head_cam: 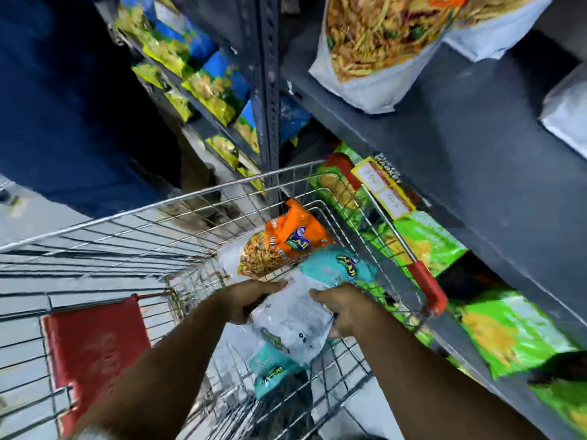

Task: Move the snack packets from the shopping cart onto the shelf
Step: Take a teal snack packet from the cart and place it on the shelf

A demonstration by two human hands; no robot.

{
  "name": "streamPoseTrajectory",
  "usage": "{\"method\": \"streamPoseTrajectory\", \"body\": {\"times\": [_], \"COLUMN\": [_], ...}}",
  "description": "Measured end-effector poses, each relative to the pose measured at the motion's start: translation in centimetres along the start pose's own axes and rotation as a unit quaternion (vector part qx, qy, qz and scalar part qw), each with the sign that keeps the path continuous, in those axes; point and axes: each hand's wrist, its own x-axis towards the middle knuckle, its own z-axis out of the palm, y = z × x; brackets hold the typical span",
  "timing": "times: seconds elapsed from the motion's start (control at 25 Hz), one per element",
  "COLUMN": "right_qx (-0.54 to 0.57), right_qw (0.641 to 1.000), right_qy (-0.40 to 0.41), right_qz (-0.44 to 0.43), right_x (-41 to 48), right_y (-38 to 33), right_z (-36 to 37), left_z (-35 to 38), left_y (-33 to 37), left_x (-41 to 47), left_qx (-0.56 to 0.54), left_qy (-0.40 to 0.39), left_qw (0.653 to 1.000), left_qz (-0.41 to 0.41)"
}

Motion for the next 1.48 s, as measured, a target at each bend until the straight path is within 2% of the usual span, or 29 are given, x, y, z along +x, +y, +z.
{"method": "streamPoseTrajectory", "body": {"times": [0.08, 0.2, 0.4, 0.48, 0.56, 0.8, 1.0, 1.12, 1.28, 1.48], "right_qx": [0.017, -0.008, -0.036, -0.023, 0.015, 0.083, 0.128, 0.197, 0.258, 0.299], "right_qw": [0.999, 0.982, 0.907, 0.880, 0.857, 0.809, 0.785, 0.764, 0.719, 0.697], "right_qy": [-0.032, -0.067, -0.123, -0.116, -0.104, -0.005, 0.090, 0.176, 0.312, 0.380], "right_qz": [-0.031, -0.175, -0.401, -0.459, -0.505, -0.582, -0.600, -0.589, -0.565, -0.530], "right_x": [-2.0, -5.9, -13.5, -16.0, -18.9, -24.8, -28.0, -29.2, -29.4, -29.5], "right_y": [0.6, 1.7, 1.2, 1.1, 1.7, 6.8, 14.7, 20.1, 25.8, 30.1], "right_z": [0.0, -1.0, -5.5, -8.0, -11.7, -25.1, -36.9, -43.4, -50.5, -56.5], "left_z": [0.7, 2.9, 10.5, 14.5, 19.5, 35.3, 48.8, 57.8, 67.8, 74.6], "left_y": [-0.3, -0.4, 2.8, 4.1, 5.0, 5.2, 2.7, -0.1, -3.9, -6.9], "left_x": [-2.0, -6.6, -16.6, -18.7, -19.3, -15.8, -9.6, -5.6, -0.3, 4.8], "left_qx": [0.028, 0.085, 0.161, 0.208, 0.233, 0.305, 0.326, 0.349, 0.378, 0.384], "left_qy": [-0.029, -0.022, 0.009, 0.043, 0.038, -0.020, -0.108, -0.141, -0.158, -0.187], "left_qw": [0.998, 0.985, 0.934, 0.905, 0.882, 0.819, 0.802, 0.789, 0.789, 0.787], "left_qz": [0.039, 0.146, 0.320, 0.369, 0.408, 0.485, 0.488, 0.485, 0.457, 0.445]}}
